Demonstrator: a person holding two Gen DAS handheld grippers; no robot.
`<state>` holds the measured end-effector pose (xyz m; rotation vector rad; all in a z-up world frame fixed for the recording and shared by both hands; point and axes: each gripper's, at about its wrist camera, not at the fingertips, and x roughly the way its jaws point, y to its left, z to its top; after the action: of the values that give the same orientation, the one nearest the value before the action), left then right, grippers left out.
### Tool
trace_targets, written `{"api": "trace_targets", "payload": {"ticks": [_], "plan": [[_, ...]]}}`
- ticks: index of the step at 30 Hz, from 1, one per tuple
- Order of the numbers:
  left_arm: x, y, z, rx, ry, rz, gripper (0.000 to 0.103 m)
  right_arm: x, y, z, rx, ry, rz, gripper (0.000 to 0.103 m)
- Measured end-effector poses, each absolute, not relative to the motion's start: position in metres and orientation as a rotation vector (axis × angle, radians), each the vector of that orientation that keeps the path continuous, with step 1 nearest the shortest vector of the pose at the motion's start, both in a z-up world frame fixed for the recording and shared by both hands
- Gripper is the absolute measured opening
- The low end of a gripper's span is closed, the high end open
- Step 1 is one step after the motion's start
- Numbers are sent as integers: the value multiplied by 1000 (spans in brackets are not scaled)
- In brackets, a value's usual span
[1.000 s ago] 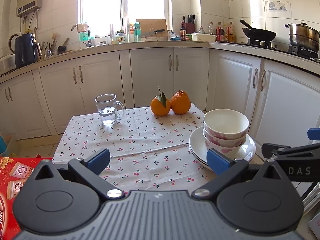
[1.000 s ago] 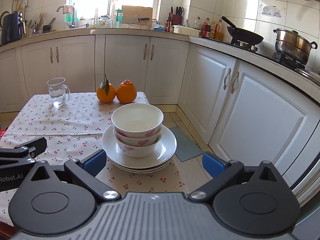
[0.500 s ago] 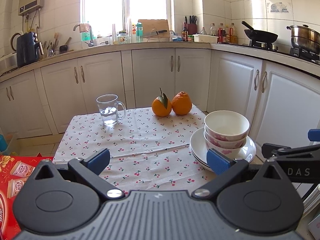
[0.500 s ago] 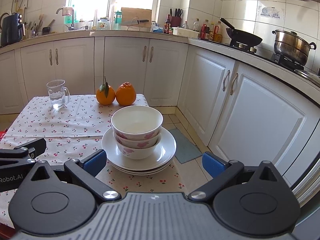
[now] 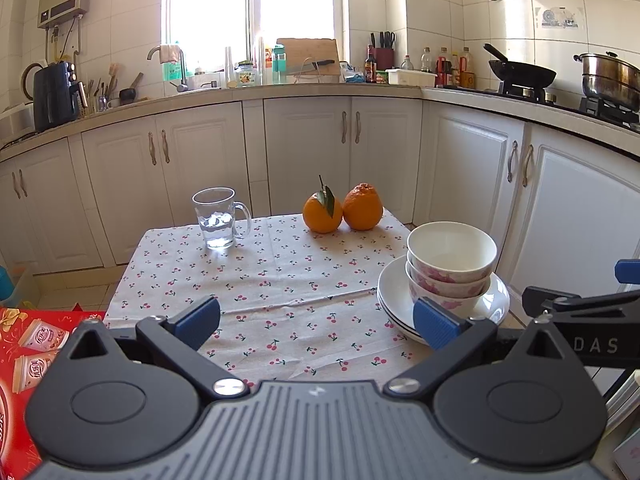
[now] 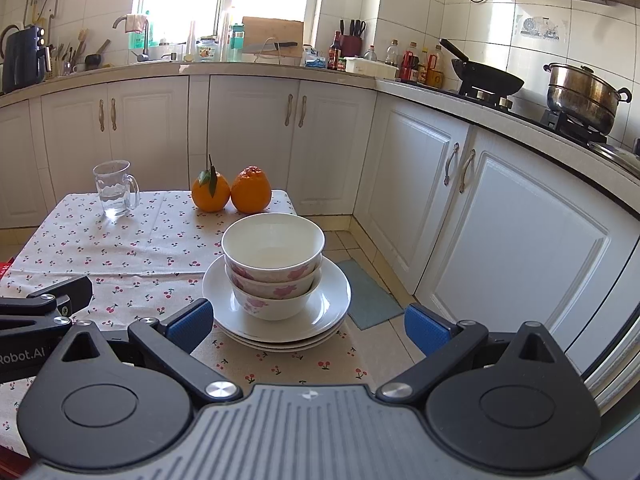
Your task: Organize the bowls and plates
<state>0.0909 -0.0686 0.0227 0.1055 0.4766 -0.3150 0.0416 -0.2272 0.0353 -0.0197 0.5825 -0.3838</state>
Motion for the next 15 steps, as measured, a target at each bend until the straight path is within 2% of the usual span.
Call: {"api": "trace_targets", "payload": {"ticks": [15], "plan": [[90, -69, 23, 104, 478, -314, 102, 41, -227, 35, -23, 579, -385, 103]]}}
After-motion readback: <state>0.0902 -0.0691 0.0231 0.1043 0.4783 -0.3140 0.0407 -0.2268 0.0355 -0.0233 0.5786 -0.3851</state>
